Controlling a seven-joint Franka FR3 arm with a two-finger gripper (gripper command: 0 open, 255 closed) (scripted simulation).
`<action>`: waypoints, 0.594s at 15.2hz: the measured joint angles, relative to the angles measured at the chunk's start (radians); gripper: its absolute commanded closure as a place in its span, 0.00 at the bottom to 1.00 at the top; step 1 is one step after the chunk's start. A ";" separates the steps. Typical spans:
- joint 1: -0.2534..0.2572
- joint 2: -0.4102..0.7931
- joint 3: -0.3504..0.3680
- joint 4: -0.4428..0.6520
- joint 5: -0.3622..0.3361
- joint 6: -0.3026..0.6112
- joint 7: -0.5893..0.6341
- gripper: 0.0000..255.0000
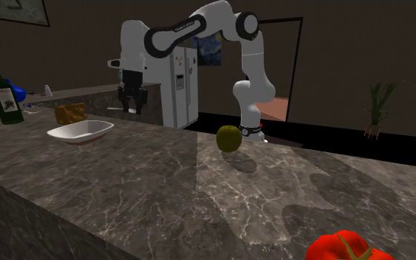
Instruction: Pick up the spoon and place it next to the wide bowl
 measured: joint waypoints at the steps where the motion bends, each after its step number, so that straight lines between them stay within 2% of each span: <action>1: -0.001 0.007 0.000 -0.006 0.003 0.012 -0.004 1.00; 9: -0.005 0.052 0.004 -0.058 0.026 0.106 -0.025 1.00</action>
